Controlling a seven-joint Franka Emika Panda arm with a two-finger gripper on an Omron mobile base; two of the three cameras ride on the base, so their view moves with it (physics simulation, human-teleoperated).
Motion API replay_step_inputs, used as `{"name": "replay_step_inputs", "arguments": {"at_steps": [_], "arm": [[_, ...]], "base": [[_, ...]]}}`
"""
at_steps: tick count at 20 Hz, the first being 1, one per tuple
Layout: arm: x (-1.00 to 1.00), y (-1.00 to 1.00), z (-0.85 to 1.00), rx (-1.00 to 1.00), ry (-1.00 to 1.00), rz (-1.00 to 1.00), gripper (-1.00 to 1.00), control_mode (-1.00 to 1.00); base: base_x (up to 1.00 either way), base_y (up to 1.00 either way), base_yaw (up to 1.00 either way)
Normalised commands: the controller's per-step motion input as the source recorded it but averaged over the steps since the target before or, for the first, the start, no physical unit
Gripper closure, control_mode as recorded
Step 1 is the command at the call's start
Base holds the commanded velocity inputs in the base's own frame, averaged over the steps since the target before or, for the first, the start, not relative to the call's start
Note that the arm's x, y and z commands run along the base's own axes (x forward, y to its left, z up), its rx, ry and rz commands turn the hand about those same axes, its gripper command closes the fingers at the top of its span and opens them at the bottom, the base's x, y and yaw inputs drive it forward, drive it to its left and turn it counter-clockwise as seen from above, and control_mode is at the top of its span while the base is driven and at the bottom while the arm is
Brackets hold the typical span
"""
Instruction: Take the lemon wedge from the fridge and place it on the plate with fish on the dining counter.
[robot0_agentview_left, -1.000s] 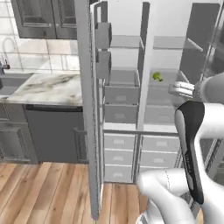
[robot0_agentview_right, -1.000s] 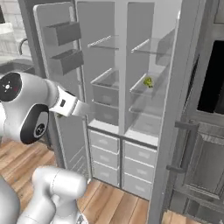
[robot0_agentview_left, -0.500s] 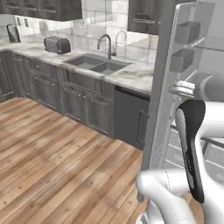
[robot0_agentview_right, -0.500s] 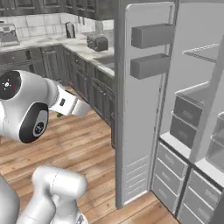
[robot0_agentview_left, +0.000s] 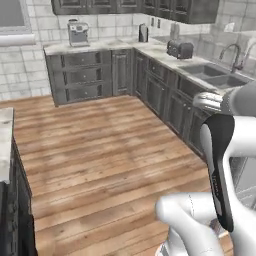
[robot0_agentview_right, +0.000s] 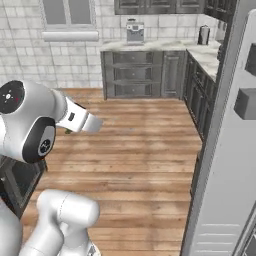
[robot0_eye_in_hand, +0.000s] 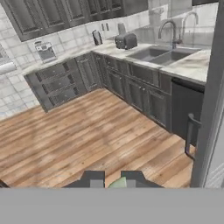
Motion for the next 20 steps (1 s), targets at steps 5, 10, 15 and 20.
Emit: {"name": "replay_step_inputs", "arguments": {"at_steps": [5,10,15,20], "arm": [[0.00,0.00,0.00,0.00,0.00,0.00,1.00,1.00],[0.00,0.00,0.00,0.00,0.00,0.00,1.00,1.00],[0.00,0.00,0.00,0.00,0.00,0.00,1.00,1.00],[0.00,0.00,0.00,0.00,0.00,0.00,1.00,1.00]], "base": [[-0.39,0.00,0.85],[-0.39,0.07,0.82],[-0.35,0.04,0.84],[-0.35,0.06,0.84]]}}
